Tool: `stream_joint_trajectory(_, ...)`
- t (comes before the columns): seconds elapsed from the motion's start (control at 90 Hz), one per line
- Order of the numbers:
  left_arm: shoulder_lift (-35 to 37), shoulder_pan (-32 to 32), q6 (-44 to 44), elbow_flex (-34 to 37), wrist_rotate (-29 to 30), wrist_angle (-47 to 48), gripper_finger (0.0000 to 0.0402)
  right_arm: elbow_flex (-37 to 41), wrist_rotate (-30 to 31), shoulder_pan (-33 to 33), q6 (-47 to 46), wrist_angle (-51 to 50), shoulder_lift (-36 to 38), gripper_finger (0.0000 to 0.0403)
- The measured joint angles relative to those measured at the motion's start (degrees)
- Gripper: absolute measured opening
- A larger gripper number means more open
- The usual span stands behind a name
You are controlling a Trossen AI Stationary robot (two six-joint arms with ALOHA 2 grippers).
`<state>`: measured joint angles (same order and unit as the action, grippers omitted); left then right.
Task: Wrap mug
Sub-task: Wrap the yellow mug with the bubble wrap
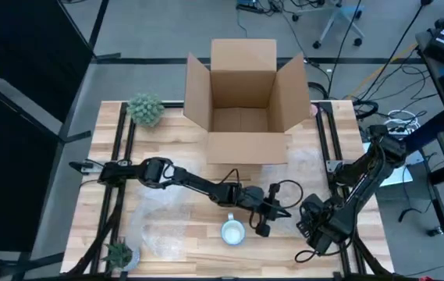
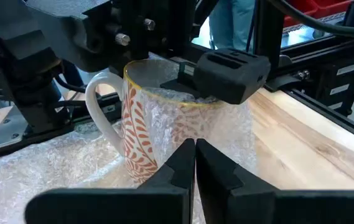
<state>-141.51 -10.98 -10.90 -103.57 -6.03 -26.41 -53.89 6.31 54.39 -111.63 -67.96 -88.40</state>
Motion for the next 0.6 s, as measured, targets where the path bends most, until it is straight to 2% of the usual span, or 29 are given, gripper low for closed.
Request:
stream_joint_trajectory(0.456, 0.0, -0.1, 0.0, 0.0, 0.0, 0.2, 0.0, 0.0, -0.4, 0.0, 2.1, 1.0, 0.0, 0.0253)
stream_joint_trajectory(0.6, 0.0, -0.1, 0.0, 0.0, 0.0, 0.6, 0.0, 0.0, -0.3, 0.0, 4.1, 0.9, 0.0, 0.0234)
